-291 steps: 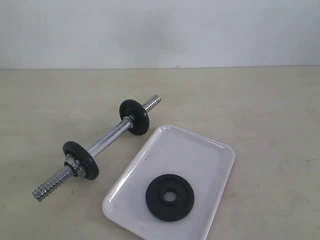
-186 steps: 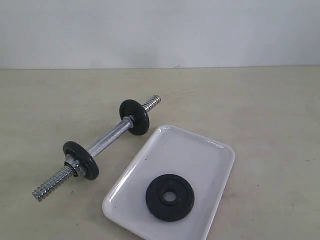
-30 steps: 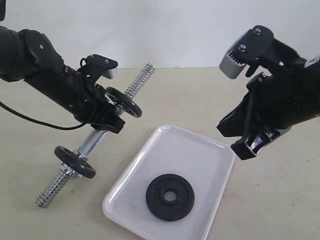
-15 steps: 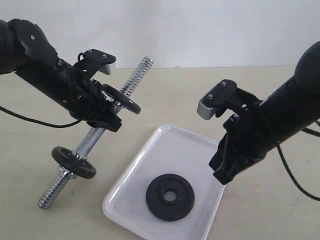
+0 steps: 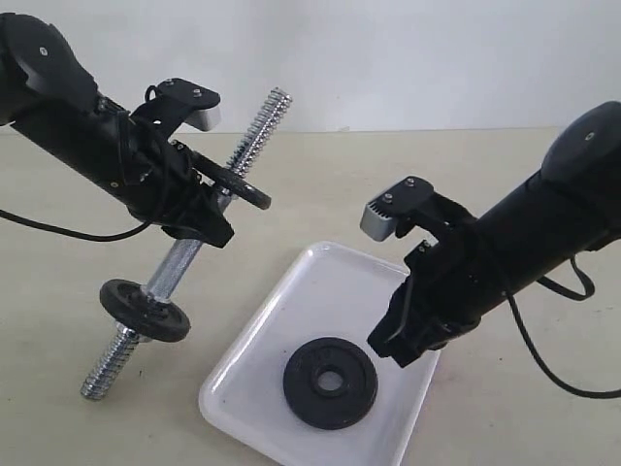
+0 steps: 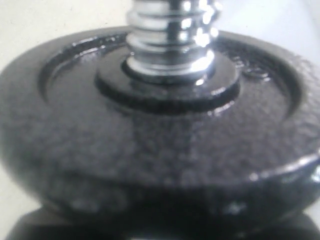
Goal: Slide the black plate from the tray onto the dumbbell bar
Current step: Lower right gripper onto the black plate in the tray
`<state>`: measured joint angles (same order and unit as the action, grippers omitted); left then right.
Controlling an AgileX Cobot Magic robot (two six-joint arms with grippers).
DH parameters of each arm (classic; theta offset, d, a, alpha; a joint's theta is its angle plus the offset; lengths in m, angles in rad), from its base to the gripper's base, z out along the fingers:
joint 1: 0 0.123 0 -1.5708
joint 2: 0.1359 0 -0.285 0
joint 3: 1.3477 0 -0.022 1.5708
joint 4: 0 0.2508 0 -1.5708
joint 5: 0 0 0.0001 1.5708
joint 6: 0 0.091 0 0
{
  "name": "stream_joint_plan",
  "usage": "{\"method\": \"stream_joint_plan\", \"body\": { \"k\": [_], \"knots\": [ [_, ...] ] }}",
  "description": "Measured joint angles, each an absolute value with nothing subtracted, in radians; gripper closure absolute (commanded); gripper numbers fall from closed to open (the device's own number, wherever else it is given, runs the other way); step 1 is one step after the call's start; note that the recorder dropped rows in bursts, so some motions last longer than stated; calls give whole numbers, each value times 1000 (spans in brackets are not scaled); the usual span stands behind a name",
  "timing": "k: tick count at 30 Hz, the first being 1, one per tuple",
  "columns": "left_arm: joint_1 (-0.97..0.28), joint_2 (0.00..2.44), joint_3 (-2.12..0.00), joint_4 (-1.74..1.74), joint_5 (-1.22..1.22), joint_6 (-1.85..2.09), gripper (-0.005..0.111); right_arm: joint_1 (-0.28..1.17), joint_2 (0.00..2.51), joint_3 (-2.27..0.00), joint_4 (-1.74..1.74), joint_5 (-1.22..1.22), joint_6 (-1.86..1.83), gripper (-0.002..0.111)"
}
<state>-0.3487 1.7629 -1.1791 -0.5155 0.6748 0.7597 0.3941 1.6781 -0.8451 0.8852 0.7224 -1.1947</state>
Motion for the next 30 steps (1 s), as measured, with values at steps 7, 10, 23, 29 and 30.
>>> {"method": "stream_joint_plan", "body": {
  "k": [7,10,23,29,30],
  "knots": [
    [-349,1763,-1179,-515,675,760,102,523,1681,-845,896,707,-1195,67],
    [-349,1763,-1179,-515,675,760,102,616,1681,-848,883,627,-1129,67],
    [-349,1763,-1179,-515,677,760,102,734,1684,-969,225,629,-346,53],
    [-349,1763,-1179,-515,677,760,102,736,1706,-975,196,647,-282,45],
    [-349,1763,-1179,-515,677,760,102,736,1717,-975,196,652,-277,45]
  ]
}}
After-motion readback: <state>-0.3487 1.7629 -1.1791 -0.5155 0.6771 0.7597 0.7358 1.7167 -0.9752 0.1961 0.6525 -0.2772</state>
